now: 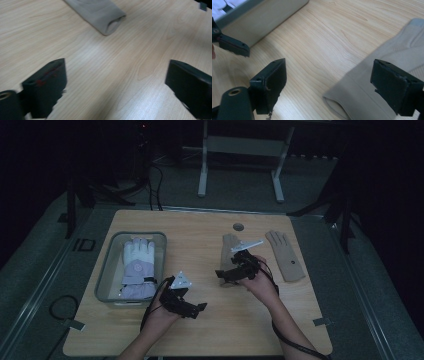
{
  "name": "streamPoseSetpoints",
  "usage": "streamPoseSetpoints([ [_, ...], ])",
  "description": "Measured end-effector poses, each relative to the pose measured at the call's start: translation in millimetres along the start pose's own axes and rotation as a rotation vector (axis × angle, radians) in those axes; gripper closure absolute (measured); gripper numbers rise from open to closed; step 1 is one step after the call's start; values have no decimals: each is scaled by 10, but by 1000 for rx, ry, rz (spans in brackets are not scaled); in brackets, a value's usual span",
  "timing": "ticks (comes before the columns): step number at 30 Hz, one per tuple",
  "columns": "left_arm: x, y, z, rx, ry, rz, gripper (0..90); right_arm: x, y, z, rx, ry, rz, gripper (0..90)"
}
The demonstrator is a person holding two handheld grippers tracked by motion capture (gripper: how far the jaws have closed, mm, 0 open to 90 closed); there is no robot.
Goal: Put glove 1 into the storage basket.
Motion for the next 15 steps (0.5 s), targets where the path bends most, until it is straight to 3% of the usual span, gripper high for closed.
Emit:
streamPoseSetpoints([
  [4, 64, 79, -75, 19, 30, -9, 27, 131, 132, 3, 34, 1, -1, 117],
  [5, 69, 102, -87, 25, 59, -13, 27, 153, 156, 3, 39, 2, -1, 127],
  [8, 98, 126, -111, 12, 90, -18, 27, 219, 315, 12, 76, 18, 6, 227],
  [10, 112, 144, -119, 12, 111, -22, 27, 240, 414, 11, 80, 30, -19, 298],
  [15, 162, 193, -133, 2, 133, -64, 27, 259, 662, -25, 131, 42, -13, 393],
])
Point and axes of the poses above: each handheld gripper's, and its own axes: z roughly backward along the jaws, x roughly out of its underside, y roughly to its right, the point moved 10 cm from there along -z, roughly forward along the jaws, and after that the axes turned 2 degrees about y, right-handed, at the moved point
